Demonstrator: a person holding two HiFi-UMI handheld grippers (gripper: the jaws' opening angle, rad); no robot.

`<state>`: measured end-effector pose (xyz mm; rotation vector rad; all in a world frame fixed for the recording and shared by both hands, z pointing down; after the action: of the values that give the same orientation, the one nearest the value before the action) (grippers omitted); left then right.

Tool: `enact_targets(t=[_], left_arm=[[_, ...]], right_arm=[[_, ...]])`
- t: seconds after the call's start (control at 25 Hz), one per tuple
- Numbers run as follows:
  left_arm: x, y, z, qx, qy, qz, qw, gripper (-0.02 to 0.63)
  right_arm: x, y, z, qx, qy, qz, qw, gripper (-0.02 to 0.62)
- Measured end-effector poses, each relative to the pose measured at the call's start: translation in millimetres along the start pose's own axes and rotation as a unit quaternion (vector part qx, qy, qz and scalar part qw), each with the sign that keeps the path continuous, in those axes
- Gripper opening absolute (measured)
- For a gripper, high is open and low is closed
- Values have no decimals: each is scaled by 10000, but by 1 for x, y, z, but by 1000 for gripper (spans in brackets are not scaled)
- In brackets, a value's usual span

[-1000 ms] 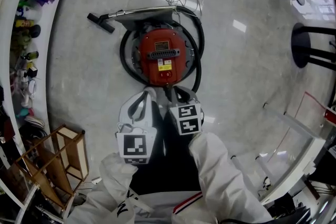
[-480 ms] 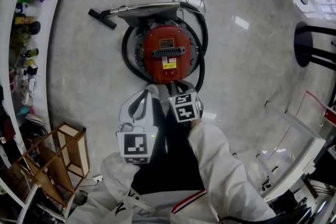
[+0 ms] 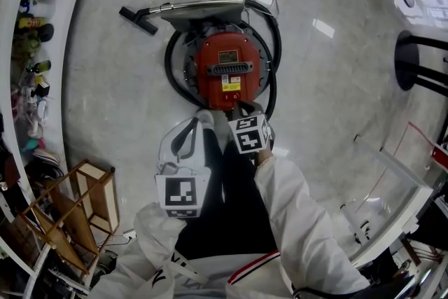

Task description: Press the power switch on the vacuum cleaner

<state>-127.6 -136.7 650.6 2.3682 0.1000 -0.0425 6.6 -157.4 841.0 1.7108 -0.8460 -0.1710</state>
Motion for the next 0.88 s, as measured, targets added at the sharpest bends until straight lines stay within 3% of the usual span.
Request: enact_targets(t=[0.88], left_arm=[[-2,9,1,-114,-134,-90,9998,0]], right_arm=[[15,13,-4,-344,137,-133,9992,0]])
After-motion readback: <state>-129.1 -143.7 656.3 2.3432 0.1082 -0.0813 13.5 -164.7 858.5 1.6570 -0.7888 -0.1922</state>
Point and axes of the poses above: the fingertips, and each gripper's own axes: y forward along the fingers, x to its right, z out of its top, the point moved 4 cm from there along -y, backward along the fingers, and after that the axes turned 10 degrees about z, right-handed, at the moved point
